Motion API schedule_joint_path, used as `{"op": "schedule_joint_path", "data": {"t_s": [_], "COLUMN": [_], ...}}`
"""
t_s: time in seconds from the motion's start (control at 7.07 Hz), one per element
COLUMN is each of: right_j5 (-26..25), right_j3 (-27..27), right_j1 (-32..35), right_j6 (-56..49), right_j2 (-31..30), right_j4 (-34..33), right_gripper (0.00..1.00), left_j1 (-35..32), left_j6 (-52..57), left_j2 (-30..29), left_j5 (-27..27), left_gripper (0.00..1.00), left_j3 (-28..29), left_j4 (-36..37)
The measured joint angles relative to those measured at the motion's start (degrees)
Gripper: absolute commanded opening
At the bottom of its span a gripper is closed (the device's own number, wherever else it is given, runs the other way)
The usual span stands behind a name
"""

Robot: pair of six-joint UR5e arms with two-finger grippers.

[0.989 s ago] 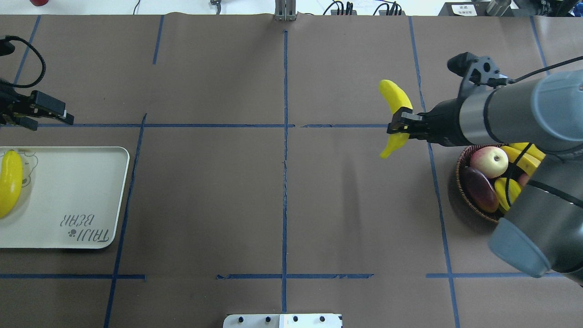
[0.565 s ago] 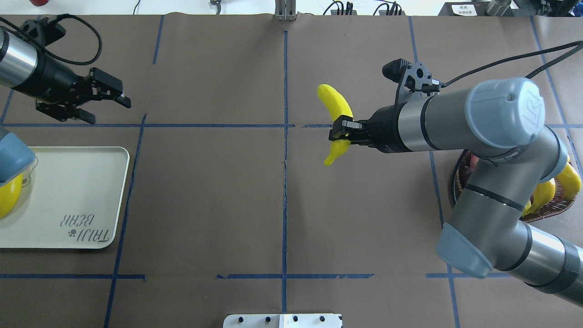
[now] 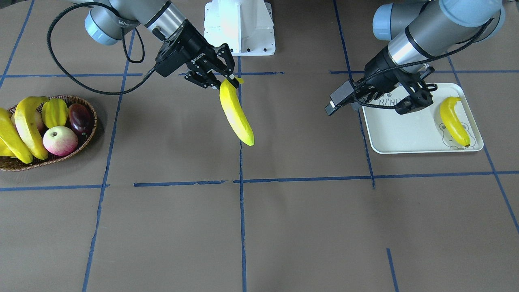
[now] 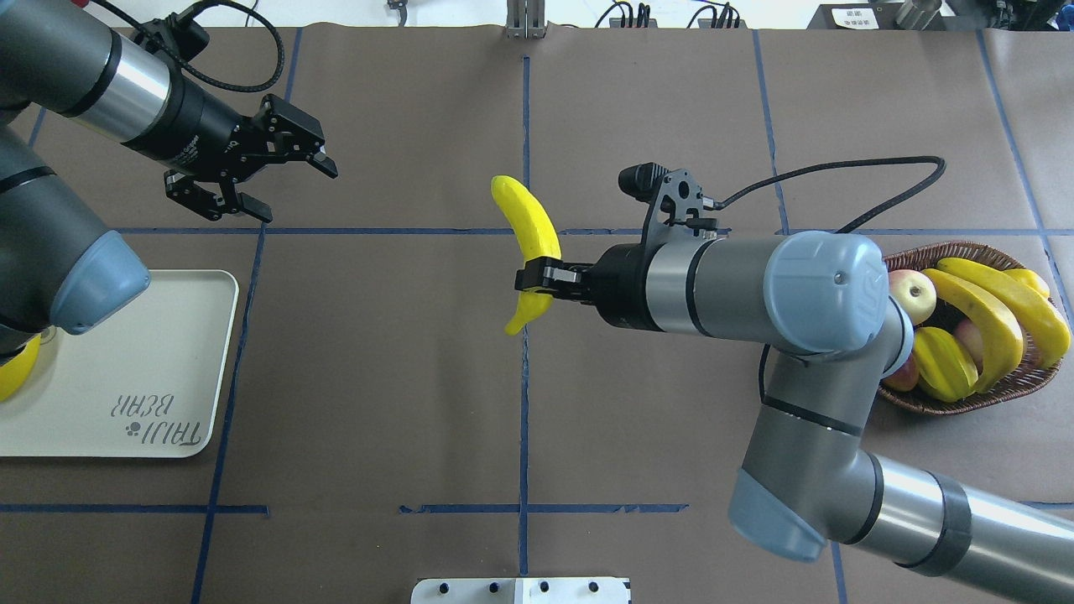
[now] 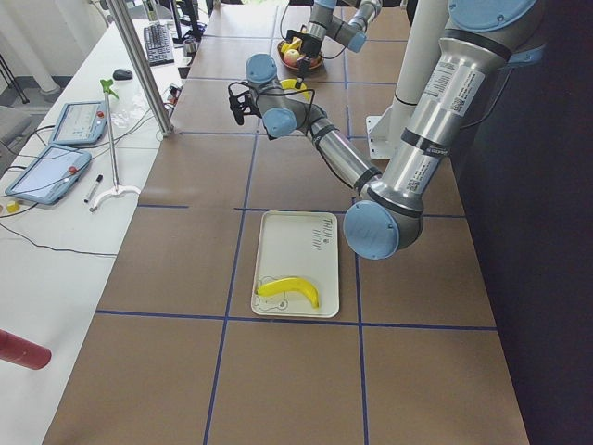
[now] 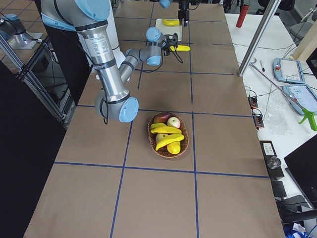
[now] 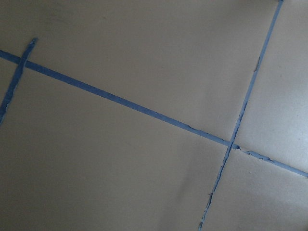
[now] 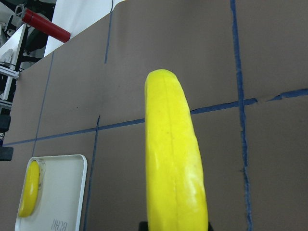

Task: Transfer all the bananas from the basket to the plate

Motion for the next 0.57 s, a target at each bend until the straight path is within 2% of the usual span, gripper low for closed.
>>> {"op": "schedule_joint_path", "data": {"t_s": [0.28,0.57], "right_j5": [-6.07,-9.18], "right_j3": [-0.25,-0.42], "right_j1": [-4.31,-6.05], "right_j6": [-0.08,-0.13], "right_j2": [1.51,2.44], "right_j4": [0.18,0.1], "right_gripper": [0.05,0.05], "left_j1": [0.25,0.79], "left_j6": [-5.42,-9.49], "left_j2": [-2.75,-4.72], "left_j5": [0.06,0.62], "left_gripper": [1.0,1.0], "left_j3": [1.42,2.62], "left_j4": [-0.03,-0.14]}}
